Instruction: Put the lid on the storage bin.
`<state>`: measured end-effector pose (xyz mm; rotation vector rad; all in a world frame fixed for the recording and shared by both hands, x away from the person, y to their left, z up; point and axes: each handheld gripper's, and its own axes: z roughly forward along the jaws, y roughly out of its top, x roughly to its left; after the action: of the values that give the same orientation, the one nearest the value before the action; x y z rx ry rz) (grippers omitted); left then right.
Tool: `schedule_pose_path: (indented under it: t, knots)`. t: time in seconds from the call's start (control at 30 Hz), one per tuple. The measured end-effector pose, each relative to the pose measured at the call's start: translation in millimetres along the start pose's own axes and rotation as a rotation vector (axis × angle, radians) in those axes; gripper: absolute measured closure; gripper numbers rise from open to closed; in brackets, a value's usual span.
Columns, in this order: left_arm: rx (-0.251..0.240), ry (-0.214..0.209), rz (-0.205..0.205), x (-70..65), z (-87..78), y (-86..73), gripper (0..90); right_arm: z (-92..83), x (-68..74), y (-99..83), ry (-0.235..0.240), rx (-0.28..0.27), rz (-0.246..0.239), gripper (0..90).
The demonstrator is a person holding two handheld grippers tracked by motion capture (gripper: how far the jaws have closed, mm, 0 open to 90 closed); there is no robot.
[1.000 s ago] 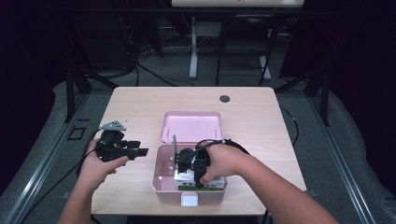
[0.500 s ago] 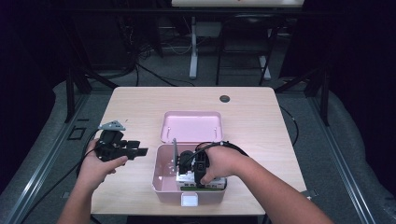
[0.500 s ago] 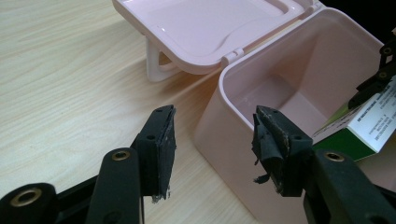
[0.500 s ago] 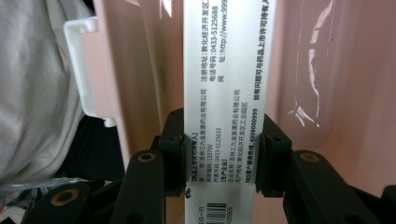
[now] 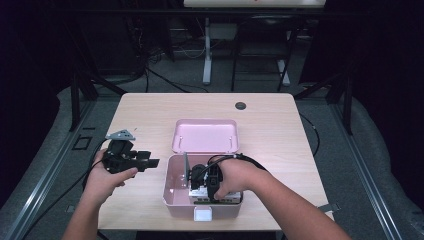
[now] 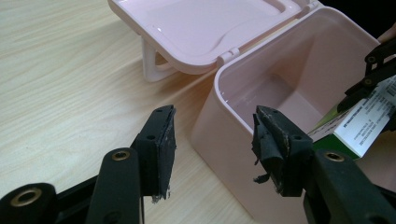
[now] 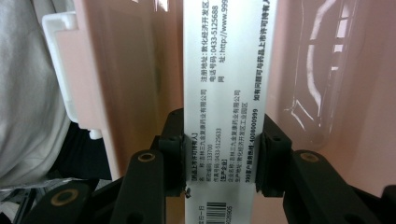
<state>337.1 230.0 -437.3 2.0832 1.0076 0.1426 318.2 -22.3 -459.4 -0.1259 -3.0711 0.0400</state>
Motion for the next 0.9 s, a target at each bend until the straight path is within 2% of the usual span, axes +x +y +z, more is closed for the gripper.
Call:
schedule_pose_path:
  t: [0.13,0.47,0.7,0.9]
  knots:
    - [-0.002,-0.002,0.001,-0.6,-0.6,0.0,49.1,4.3,0.2,-1.5,0.015,-0.020,0.016,61.4]
    - [-0.002,0.000,-0.004,0.5,-0.4,-0.1,49.1,16.7,-0.9,-5.0,0.015,-0.018,0.010,61.4]
    - [0.003,0.000,-0.002,0.6,-0.4,-0.2,49.1,19.9,-0.3,-4.2,0.017,-0.010,-0.002,60.5]
    - [-0.004,0.000,-0.001,0.4,-1.2,-0.1,49.1,14.5,-0.2,-5.8,0.021,-0.029,0.018,59.4]
